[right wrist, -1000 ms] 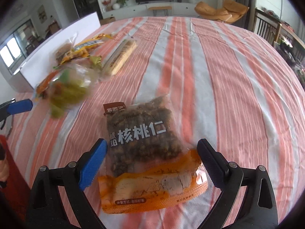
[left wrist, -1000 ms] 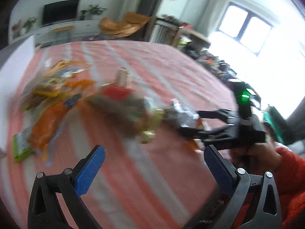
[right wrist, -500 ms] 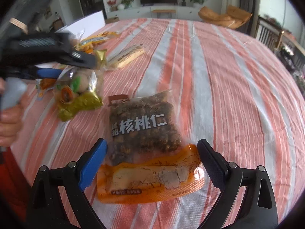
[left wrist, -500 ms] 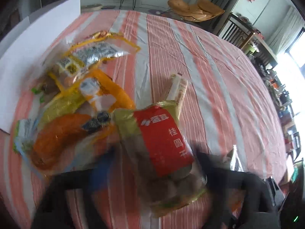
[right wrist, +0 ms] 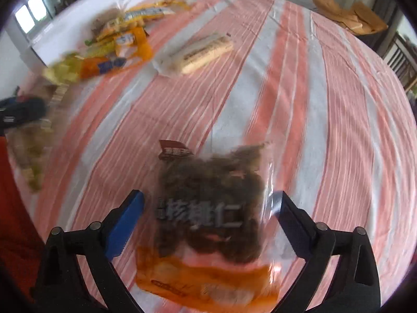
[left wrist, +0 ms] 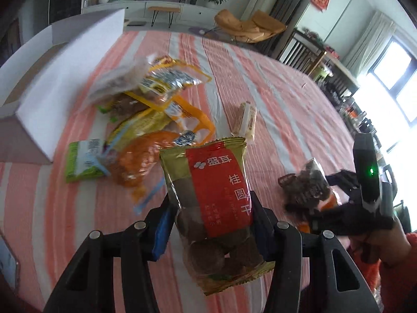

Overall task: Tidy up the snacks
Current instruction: 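Grasp the walnut bag with the right tool while the left tool grasps the red-labelled longan bag, then carry both bags into the white box and open both tools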

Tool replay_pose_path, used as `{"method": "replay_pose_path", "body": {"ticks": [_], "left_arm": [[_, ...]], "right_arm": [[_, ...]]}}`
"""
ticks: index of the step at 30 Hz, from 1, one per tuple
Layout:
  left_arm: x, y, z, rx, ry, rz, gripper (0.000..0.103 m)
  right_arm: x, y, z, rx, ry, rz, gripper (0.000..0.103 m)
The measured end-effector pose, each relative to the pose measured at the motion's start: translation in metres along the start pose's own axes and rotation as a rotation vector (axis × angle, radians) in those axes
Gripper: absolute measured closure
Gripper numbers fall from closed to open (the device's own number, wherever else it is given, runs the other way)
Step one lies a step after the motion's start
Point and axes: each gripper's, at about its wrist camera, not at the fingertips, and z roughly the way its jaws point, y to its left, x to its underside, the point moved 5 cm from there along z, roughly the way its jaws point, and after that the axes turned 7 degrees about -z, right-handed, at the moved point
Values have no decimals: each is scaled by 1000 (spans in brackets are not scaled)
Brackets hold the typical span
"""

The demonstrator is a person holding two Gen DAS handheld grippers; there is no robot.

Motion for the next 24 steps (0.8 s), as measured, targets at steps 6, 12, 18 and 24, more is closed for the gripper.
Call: {"method": "replay_pose_path", "body": {"ticks": [6, 12, 18, 24], "left_arm": [[-30, 37, -54, 92, -63, -68, 51], [-105, 118, -113, 1, -194, -142, 51], [-171, 225, -138, -240, -269, -233, 50], [-183, 283, -135, -375, -292, -282, 5]], "right_arm": [[-7, -21, -24, -63, -33, 156, 75], [-81, 0, -83, -246, -214, 228, 75], [-244, 119, -133, -428, -381, 86, 75], [-352, 233, -112, -476, -416, -5, 3]]}}
